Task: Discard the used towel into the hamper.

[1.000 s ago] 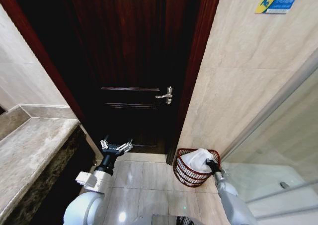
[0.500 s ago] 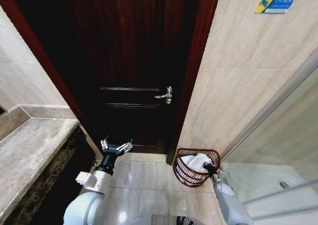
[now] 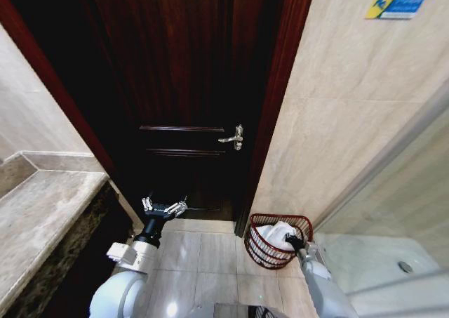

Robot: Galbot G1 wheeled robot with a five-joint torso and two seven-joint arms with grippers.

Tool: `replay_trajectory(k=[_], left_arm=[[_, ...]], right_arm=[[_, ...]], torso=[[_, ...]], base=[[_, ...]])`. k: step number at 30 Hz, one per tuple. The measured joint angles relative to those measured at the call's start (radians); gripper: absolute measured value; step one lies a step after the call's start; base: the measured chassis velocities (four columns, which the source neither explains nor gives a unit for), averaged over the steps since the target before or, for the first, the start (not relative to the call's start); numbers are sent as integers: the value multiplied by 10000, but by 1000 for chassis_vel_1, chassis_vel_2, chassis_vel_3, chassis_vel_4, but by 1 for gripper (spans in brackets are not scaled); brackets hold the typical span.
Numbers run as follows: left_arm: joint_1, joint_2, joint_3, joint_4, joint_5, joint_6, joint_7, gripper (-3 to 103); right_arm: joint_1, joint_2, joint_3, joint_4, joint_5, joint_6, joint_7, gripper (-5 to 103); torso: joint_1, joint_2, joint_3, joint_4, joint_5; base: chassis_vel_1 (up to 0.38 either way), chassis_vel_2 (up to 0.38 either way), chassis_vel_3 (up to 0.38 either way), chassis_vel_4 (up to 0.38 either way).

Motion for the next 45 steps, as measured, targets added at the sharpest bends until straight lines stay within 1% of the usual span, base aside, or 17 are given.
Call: replay_trajectory(k=[5, 8, 14, 15, 16, 19, 22, 25, 26, 28, 30, 32, 34, 35, 37, 41, 45], left_arm=[[1, 0, 0, -1, 0, 0, 0, 100], [4, -1, 0, -1, 0, 0, 0, 100], [3, 0, 0, 0, 0, 0, 0, 100], [3, 0, 0, 0, 0, 0, 0, 100], [3, 0, 0, 0, 0, 0, 0, 100], [2, 0, 0, 0, 0, 0, 0, 100], [2, 0, 0, 0, 0, 0, 0, 100], [2, 0, 0, 0, 0, 0, 0, 100], [2, 0, 0, 0, 0, 0, 0, 100], [2, 0, 0, 0, 0, 0, 0, 100], [2, 0, 0, 0, 0, 0, 0, 100], [2, 0, 0, 0, 0, 0, 0, 100], [2, 0, 0, 0, 0, 0, 0, 100], [2, 0, 0, 0, 0, 0, 0, 100], [2, 0, 0, 0, 0, 0, 1, 100], [2, 0, 0, 0, 0, 0, 0, 100], [2, 0, 0, 0, 0, 0, 0, 100]], right_arm=[[156, -151, 2, -232, -236, -582, -244, 7], [319, -145, 6, -318, -430, -893, -226, 7], [783, -32, 34, -599, -1806, -1933, 664, 4], [882, -29, 36, -738, -1957, -1988, 754, 9], [882, -29, 36, -738, -1957, -1988, 754, 9], [1168, -13, 41, -1186, -2124, -1997, 802, 25], [1510, 67, 68, -1625, -2300, -1988, 824, 30], [2222, 269, 190, -2414, -2993, -1969, 1057, 47], [2222, 269, 190, -2414, -2993, -1969, 1057, 47], [2433, 355, 221, -2691, -3427, -1953, 1111, 58], [2468, 389, 225, -2754, -3550, -1967, 1149, 58], [2537, 449, 231, -2977, -3766, -1961, 1171, 70], [2549, 459, 215, -3205, -3839, -1814, 922, 80], [2549, 459, 215, -3205, -3839, -1814, 922, 80], [2546, 473, 172, -3370, -3780, -1676, 449, 91], [2519, 586, 73, -3403, -3360, -1561, -110, 99], [2695, 596, 42, -3657, -3404, -1591, -4, 100]], torso=[[-9, 1, -2, -6, -4], [-15, 3, -5, -1, 3], [-15, 4, -5, -2, 0], [-14, 4, -5, -2, -2], [-14, 4, -5, -2, -2], [-11, 4, -4, -3, 1], [-10, 4, -3, -3, 0], [-11, 4, -4, 2, -2], [-11, 4, -4, 2, -2], [-11, 4, -4, 1, 0], [-10, 3, -4, 0, 0], [-11, 4, -4, -2, 0], [-11, 3, -3, -3, 1], [-11, 3, -3, -3, 1], [-11, 3, -4, -4, -1], [-11, 3, -4, -2, 2], [-11, 3, -4, -1, 4]], base=[[-31, 42, 24, -19], [36, -43, -52, 46], [8, -10, -8, 6], [0, 0, 0, 0], [0, 0, 0, 0], [0, 0, 0, 0], [0, 0, 0, 0], [0, 0, 0, 0], [0, 0, 0, 0], [0, 0, 0, 0], [0, 0, 0, 0], [0, 0, 0, 0], [0, 0, 0, 0], [0, 0, 0, 0], [0, 0, 0, 0], [0, 0, 0, 0], [0, 0, 0, 0]])
